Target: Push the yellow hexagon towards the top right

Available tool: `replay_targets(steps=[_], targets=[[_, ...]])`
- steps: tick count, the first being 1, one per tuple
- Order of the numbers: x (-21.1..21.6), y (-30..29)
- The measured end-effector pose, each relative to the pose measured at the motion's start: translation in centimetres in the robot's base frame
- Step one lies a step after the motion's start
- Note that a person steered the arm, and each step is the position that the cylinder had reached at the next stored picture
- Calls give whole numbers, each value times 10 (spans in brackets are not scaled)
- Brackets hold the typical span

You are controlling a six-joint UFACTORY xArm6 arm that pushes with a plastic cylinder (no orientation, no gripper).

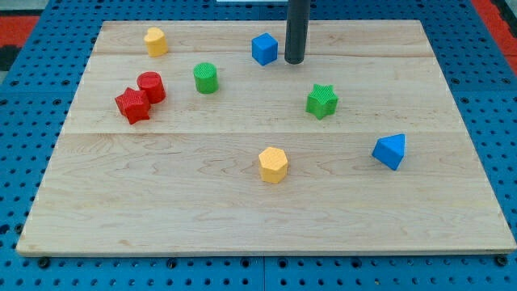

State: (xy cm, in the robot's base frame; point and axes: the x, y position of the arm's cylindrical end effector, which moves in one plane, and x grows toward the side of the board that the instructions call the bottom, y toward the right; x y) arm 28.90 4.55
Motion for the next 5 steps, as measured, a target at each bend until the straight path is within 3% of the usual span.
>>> replay_targets(steps=[2, 3, 5], targets=[[-12, -34], [3, 9], [146, -54]])
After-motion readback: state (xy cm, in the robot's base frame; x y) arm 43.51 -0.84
